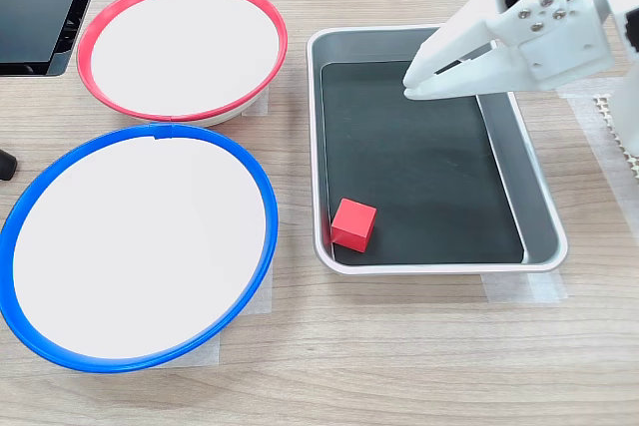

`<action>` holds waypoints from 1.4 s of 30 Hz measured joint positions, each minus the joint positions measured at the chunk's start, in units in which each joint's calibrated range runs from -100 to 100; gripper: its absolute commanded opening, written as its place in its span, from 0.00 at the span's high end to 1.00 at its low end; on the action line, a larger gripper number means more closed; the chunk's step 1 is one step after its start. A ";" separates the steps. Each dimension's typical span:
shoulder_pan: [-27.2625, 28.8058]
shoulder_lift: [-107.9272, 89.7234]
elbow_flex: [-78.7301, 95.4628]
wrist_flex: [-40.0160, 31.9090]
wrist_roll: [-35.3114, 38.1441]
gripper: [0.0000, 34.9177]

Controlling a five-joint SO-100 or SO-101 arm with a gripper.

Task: Move a red block from tray to red dish

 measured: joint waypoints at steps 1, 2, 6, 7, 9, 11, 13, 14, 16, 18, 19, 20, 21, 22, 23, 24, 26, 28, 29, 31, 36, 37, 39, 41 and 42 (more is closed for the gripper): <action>0.00 0.00 0.00 0.00 0.00 0.99; 0.00 0.00 0.00 0.00 0.00 0.99; 0.00 0.00 0.00 0.00 0.00 0.99; 0.00 0.00 0.00 0.00 0.00 0.99; 0.00 0.00 0.00 0.00 0.00 0.99; 0.00 0.00 0.00 0.00 0.00 0.99; 0.00 0.00 0.00 0.00 0.00 0.99; 0.00 0.00 0.00 0.00 0.00 0.99; 0.00 0.00 0.00 0.00 0.00 0.99; 0.00 0.00 0.00 0.00 0.00 0.99; 0.00 0.00 0.00 0.00 0.00 0.99; 0.00 0.00 0.00 0.00 0.00 0.99; 0.00 0.00 0.00 0.00 0.00 0.99; 0.00 0.00 0.00 0.00 0.00 0.99; 0.00 0.00 0.00 0.00 0.00 0.99; 0.00 0.00 0.00 0.00 0.00 0.99; 0.00 0.00 0.00 0.00 0.00 0.99; 0.00 0.00 0.00 0.00 0.00 0.99; 0.00 0.00 0.00 0.00 0.00 0.99; 0.00 0.00 0.00 0.00 0.00 0.99; 0.00 0.00 0.00 0.00 0.00 0.99; 0.00 0.00 0.00 0.00 0.00 0.99; 0.00 0.00 0.00 0.00 0.00 0.99; -0.53 0.00 0.00 0.00 0.00 1.00; -1.77 0.09 0.00 -0.08 0.54 1.00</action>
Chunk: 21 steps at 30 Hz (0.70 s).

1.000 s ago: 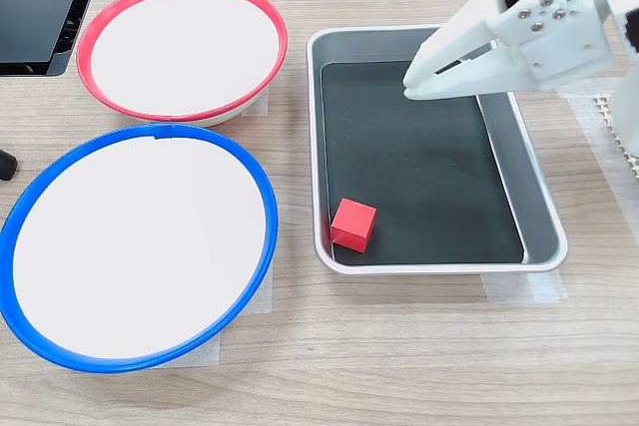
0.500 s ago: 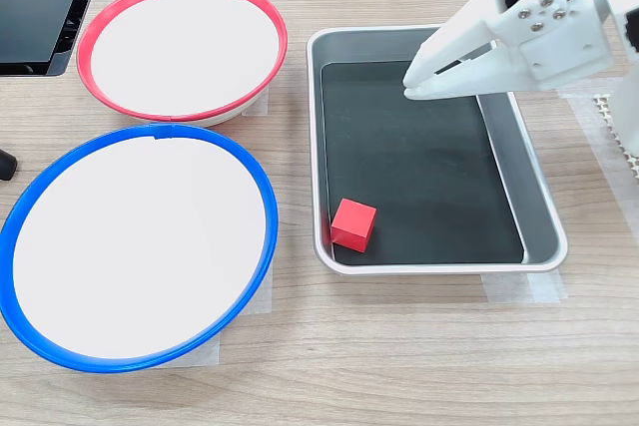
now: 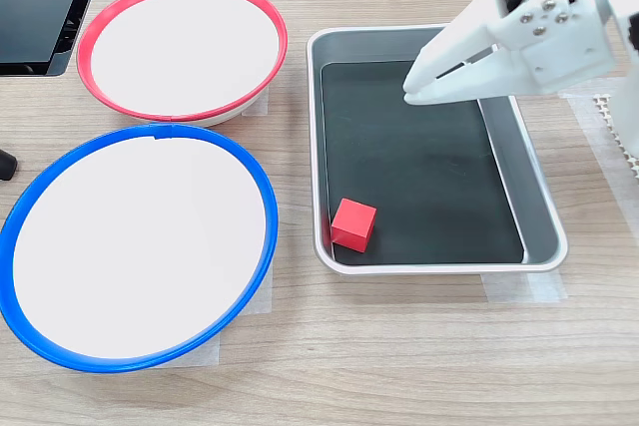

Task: Move a red block from tray to red dish

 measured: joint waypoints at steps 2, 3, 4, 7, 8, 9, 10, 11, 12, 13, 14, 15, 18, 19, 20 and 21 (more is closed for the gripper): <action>0.71 2.90 -0.73 -2.20 4.79 1.00; 0.53 7.84 -2.72 -4.00 10.16 1.00; 0.53 9.38 -3.72 -4.40 11.77 1.00; 1.77 18.07 -11.43 -3.92 20.27 1.00; 1.06 23.96 -17.06 -2.37 25.89 1.00; 1.15 25.92 -19.60 -1.47 28.28 1.00; -0.18 32.99 -26.59 0.33 33.55 1.00; -1.33 35.81 -28.77 0.73 35.21 1.00; -2.04 39.56 -32.30 1.55 37.75 1.00; -3.10 42.54 -35.57 2.77 39.17 1.00; -5.49 47.40 -39.56 3.51 40.83 1.00; -8.32 52.26 -43.83 3.83 42.34 0.99; -11.50 62.49 -52.54 3.59 46.01 0.99; -12.65 63.68 -53.18 2.77 46.74 0.99; -13.89 65.05 -53.36 0.98 47.57 0.99; -14.69 65.90 -52.90 -1.96 48.35 0.99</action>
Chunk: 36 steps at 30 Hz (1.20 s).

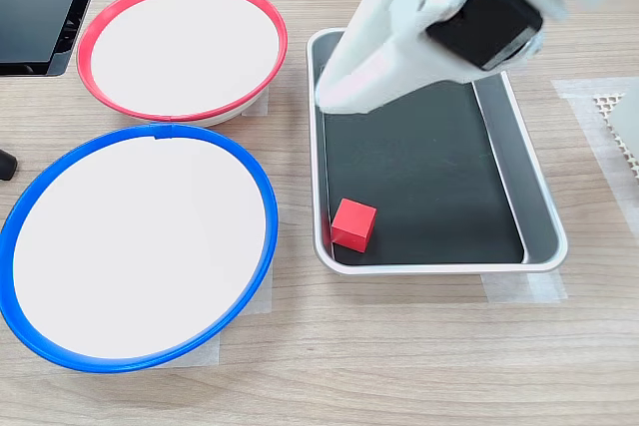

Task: Move a red block from tray to red dish

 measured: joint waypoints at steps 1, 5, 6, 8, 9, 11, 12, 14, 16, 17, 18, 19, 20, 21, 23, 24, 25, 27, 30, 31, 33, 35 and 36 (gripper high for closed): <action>-0.35 0.26 1.18 -3.83 0.98 0.99; -3.45 0.26 9.98 -21.62 4.84 0.99; -3.54 0.00 10.80 -22.68 5.18 0.99; -3.98 -1.28 13.25 -23.98 5.57 0.99; -5.22 -2.22 14.52 -23.57 5.67 0.99; -5.40 -3.84 15.43 -21.04 5.62 0.97; -4.87 -4.77 15.43 -18.92 5.42 0.95; -6.02 -6.31 15.15 -13.05 4.74 0.87; -5.84 -6.91 11.98 -1.79 3.03 0.77; -6.37 -6.82 10.80 1.55 2.15 0.70; -7.52 -5.88 8.80 4.49 1.42 0.71; -7.52 -5.03 7.71 5.79 0.49 0.68; -7.43 -4.01 6.62 7.01 -0.59 0.65; -6.90 -2.98 5.63 8.16 -1.66 0.63; -6.64 1.71 0.91 12.23 -5.32 0.58; -6.81 3.32 -0.73 13.46 -6.45 0.52; -7.08 5.54 -2.54 15.01 -7.96 0.52; -6.99 8.95 -4.90 17.05 -10.06 0.52; -5.49 14.66 -8.80 18.76 -12.60 0.53; -5.31 16.28 -9.80 19.17 -12.84 0.52; -5.04 19.01 -11.52 19.25 -13.48 0.49; -4.51 20.89 -12.89 19.25 -13.72 0.49; -3.98 22.08 -13.79 19.25 -13.82 0.48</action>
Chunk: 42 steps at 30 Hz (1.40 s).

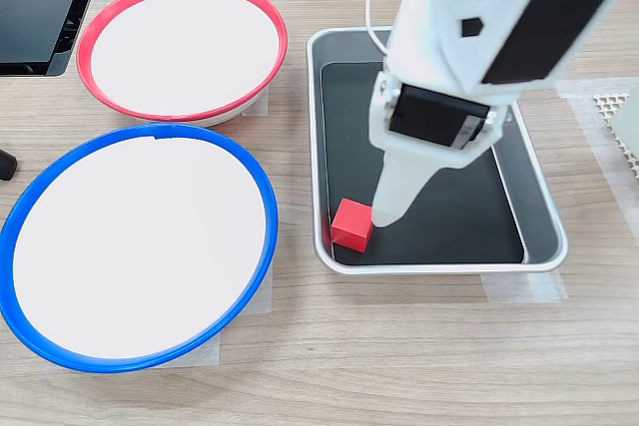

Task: Move a red block from tray to red dish

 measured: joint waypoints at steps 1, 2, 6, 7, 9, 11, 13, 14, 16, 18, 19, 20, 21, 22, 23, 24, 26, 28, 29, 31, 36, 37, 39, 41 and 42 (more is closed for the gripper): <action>0.62 1.02 -0.73 -0.24 -0.10 0.47; 1.06 1.96 -1.45 -0.49 -0.10 0.47; 1.77 5.97 -3.81 -2.77 -0.20 0.47; 2.04 6.65 -4.17 -3.18 -0.34 0.47; 2.65 7.67 -4.26 -3.92 -0.49 0.47; 2.39 8.95 -4.36 -4.89 -0.73 0.47; 1.95 9.29 -4.36 -5.63 -0.78 0.47; 1.68 9.55 -4.36 -6.20 -1.12 0.47; 1.50 10.40 -4.36 -6.85 -1.47 0.47; 1.50 11.17 -4.36 -7.34 -1.81 0.47; 1.06 11.51 -4.36 -7.50 -2.10 0.47; 0.35 12.11 -4.36 -7.83 -2.05 0.47; -0.18 12.36 -4.36 -7.91 -2.10 0.48; -0.44 12.96 -4.36 -7.91 -2.05 0.49; -0.18 13.04 -4.36 -7.91 -2.10 0.50; -0.44 13.30 -4.17 -7.99 -2.10 0.53; -1.33 13.73 -4.08 -8.16 -2.10 0.56; -1.42 13.98 -4.08 -8.24 -2.10 0.62; -1.15 14.24 -4.08 -8.24 -2.30 0.69; -0.88 14.49 -4.08 -8.24 -2.34 0.75; -1.33 14.83 -3.63 -9.14 -2.39 0.99; -1.33 14.83 -3.54 -9.14 -2.39 0.99; -1.33 14.83 -3.54 -9.05 -2.39 1.00; -1.24 12.87 -2.27 -6.12 -1.12 1.00; -0.62 10.57 -1.36 -4.49 -0.20 1.00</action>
